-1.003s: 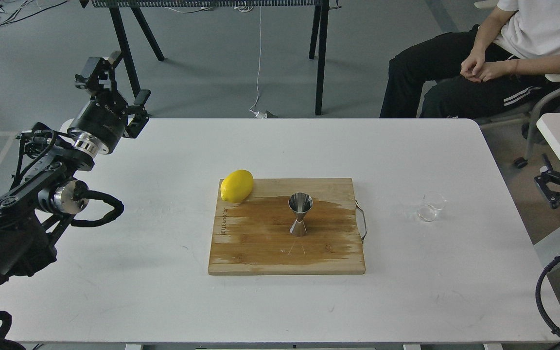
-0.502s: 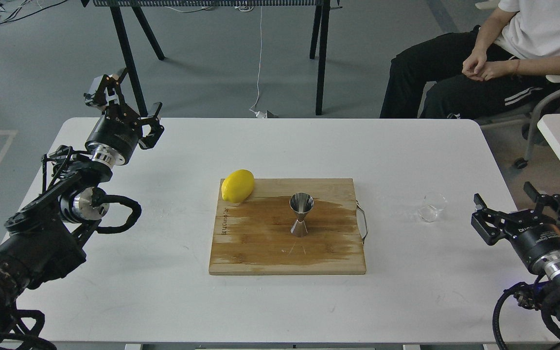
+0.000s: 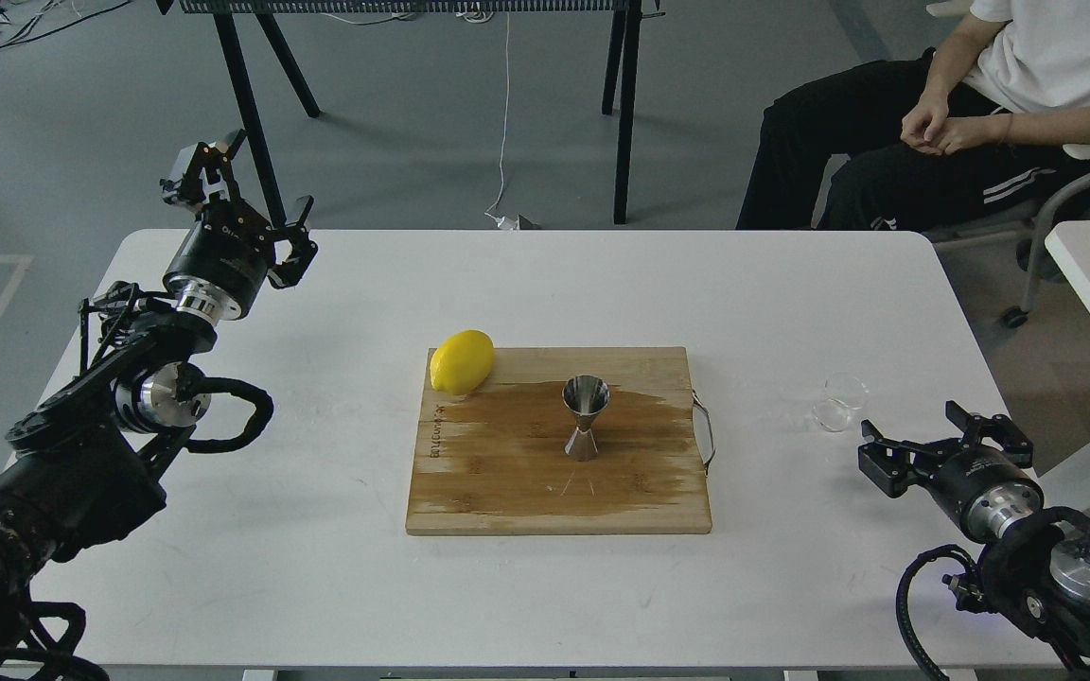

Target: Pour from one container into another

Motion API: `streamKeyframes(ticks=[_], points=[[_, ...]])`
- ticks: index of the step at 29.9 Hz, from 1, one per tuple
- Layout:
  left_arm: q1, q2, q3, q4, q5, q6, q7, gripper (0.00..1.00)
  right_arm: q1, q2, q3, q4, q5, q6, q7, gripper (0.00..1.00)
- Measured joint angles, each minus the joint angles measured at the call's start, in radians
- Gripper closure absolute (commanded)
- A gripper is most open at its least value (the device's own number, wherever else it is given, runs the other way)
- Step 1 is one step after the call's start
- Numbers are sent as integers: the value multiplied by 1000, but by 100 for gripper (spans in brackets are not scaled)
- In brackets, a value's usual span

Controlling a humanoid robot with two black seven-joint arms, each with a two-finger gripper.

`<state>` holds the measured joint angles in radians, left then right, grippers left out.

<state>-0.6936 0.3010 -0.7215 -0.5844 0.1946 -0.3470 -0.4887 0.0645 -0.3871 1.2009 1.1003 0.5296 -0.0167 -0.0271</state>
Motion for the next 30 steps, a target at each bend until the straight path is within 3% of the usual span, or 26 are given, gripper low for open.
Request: streamKeyframes(ticks=[16,30], points=[[2,9,4,1,5,7,0,0,122,130,-35,-207,-51,71,-19,5],[-2,6,4,3,5,14,0,0,211,209,-35,-381,-51,131,-56,26]])
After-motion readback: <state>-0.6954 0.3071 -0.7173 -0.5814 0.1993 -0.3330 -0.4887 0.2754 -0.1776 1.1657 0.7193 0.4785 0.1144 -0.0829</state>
